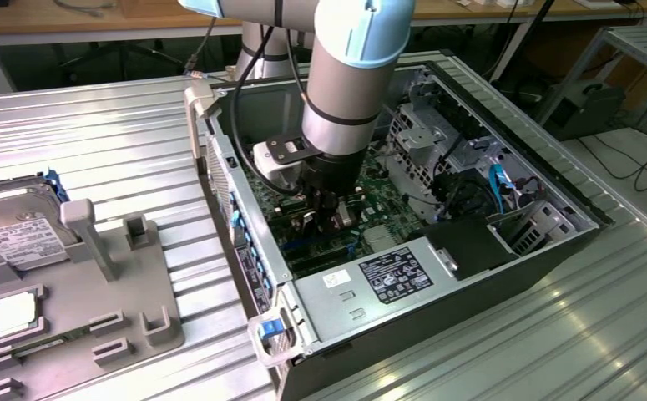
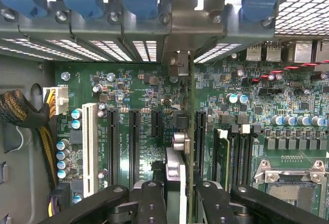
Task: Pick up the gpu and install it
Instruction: 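Insert the gpu into the slot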
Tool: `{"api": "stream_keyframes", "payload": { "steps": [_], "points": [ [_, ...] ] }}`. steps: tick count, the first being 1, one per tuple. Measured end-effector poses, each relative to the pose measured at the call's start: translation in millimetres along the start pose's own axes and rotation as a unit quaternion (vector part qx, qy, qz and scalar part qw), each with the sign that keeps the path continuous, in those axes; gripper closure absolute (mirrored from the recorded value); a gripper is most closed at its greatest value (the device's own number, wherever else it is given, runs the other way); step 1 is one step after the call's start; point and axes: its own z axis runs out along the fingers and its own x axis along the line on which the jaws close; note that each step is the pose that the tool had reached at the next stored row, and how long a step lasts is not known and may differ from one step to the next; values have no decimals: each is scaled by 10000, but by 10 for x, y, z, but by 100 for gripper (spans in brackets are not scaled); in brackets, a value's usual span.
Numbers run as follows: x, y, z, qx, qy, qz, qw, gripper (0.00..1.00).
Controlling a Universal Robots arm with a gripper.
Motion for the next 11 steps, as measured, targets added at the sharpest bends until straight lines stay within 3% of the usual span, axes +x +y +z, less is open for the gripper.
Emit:
{"api": "stream_keyframes", "payload": {
  "steps": [11],
  "points": [
    [-1, -8, -33, 0, 0, 0, 10000, 72]
  ]
}}
